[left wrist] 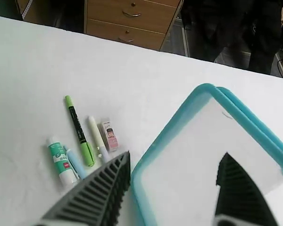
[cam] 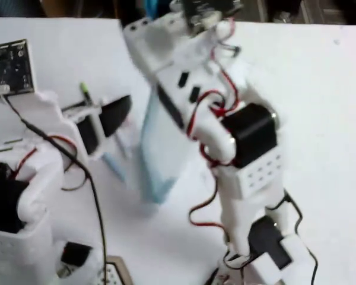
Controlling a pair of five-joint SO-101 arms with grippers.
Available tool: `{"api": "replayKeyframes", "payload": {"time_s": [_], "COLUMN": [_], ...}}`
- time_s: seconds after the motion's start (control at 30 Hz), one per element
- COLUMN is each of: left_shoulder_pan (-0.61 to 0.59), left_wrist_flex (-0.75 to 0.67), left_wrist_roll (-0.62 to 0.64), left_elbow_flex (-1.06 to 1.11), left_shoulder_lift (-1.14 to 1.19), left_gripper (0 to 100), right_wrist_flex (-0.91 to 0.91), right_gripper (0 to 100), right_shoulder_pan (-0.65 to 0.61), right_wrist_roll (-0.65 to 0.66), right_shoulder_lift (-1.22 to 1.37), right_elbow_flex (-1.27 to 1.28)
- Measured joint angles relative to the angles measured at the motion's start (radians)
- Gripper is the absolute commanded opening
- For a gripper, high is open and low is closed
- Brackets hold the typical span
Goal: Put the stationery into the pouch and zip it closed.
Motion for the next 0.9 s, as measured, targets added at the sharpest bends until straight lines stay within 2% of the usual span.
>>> {"api": "replayKeyframes", "payload": {"time_s": [0.13,0.37,0.5,0.63,0.73,0.9], "left_shoulder_pan": [0.0,0.0,0.071,0.14,0.186,0.227], "left_wrist_flex": [0.034,0.112,0.189,0.207,0.206,0.173], "left_wrist_roll": [0.0,-0.023,-0.071,-0.084,-0.038,0.034], "left_elbow_flex": [0.0,0.0,0.0,0.0,-0.003,0.037], "left_shoulder_lift": [0.0,0.0,-0.034,-0.17,-0.253,-0.247], "left_gripper": [30,30,30,30,30,30], "right_wrist_flex": [0.061,0.006,-0.011,-0.011,-0.011,-0.011], "right_gripper": [1.6,1.6,1.6,1.6,1.6,1.6], "right_shoulder_pan": [-0.049,-0.084,-0.107,-0.109,-0.106,-0.107], "right_wrist_roll": [0.0,0.0,0.0,0.0,0.0,0.0], "right_shoulder_lift": [-0.014,-0.063,-0.064,-0.064,-0.064,-0.064], "right_elbow_flex": [0.0,-0.002,-0.005,-0.005,-0.005,-0.005]}}
